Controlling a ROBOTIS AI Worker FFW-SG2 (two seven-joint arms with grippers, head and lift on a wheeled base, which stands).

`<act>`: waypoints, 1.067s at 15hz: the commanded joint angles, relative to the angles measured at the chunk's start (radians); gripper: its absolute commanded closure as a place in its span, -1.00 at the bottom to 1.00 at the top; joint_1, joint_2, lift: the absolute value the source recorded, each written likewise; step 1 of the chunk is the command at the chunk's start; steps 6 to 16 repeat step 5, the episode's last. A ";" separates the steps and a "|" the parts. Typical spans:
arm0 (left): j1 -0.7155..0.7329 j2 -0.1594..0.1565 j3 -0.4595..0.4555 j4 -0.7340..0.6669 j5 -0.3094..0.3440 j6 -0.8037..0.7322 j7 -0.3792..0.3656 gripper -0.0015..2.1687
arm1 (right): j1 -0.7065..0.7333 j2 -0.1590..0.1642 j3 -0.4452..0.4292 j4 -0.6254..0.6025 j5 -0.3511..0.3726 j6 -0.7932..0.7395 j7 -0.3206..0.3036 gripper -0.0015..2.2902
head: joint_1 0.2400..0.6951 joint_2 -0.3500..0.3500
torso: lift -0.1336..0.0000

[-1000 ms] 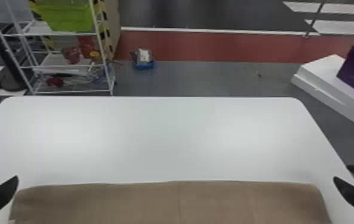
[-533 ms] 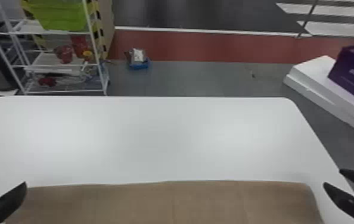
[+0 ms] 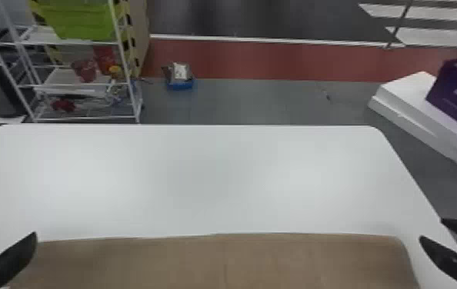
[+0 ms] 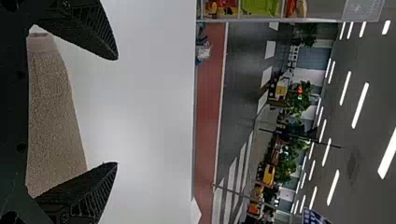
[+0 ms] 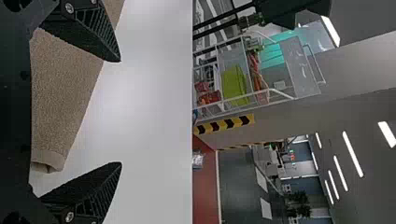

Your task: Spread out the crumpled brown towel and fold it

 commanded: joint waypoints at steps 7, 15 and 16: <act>-0.007 -0.003 -0.009 0.027 0.000 -0.024 0.011 -0.92 | -0.012 0.002 0.014 0.003 0.024 0.005 -0.008 -0.91 | 1.00 -0.17 | -0.85; -0.007 -0.003 -0.009 0.027 0.000 -0.024 0.011 -0.92 | -0.012 0.002 0.014 0.003 0.024 0.005 -0.008 -0.91 | 1.00 -0.17 | -0.85; -0.007 -0.003 -0.009 0.027 0.000 -0.024 0.011 -0.92 | -0.012 0.002 0.014 0.003 0.024 0.005 -0.008 -0.91 | 1.00 -0.17 | -0.85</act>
